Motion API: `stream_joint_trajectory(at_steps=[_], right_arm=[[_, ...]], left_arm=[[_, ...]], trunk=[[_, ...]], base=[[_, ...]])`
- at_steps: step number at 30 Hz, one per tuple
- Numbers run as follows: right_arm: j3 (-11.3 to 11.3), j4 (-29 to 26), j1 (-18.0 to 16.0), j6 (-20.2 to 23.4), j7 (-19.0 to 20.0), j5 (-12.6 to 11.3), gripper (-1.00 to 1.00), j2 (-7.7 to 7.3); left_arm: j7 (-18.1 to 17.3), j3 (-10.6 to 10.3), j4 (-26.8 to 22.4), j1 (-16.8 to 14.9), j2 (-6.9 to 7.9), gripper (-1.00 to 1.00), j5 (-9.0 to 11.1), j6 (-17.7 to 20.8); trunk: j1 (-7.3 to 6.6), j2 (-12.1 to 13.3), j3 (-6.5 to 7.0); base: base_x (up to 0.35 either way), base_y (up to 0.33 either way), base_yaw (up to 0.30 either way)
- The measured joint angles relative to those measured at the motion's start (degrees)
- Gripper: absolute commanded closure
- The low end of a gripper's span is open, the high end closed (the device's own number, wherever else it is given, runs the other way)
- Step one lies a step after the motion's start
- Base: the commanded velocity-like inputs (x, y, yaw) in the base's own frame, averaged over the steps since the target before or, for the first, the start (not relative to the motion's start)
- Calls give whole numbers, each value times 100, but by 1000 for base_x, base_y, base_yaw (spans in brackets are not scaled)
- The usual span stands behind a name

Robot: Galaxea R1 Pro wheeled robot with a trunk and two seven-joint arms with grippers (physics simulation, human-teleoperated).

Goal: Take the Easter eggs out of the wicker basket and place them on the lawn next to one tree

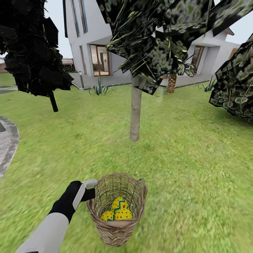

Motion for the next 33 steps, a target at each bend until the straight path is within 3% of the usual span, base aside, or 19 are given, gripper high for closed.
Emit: stream_joint_trajectory(at_steps=[33], right_arm=[[0, -4, -1, -5, 0, 8, -100, 7]], left_arm=[[0, 7, -18, 0, 0, 100, 1, 0]], trunk=[[0, 0, 0]], base=[[318, 0, 0]])
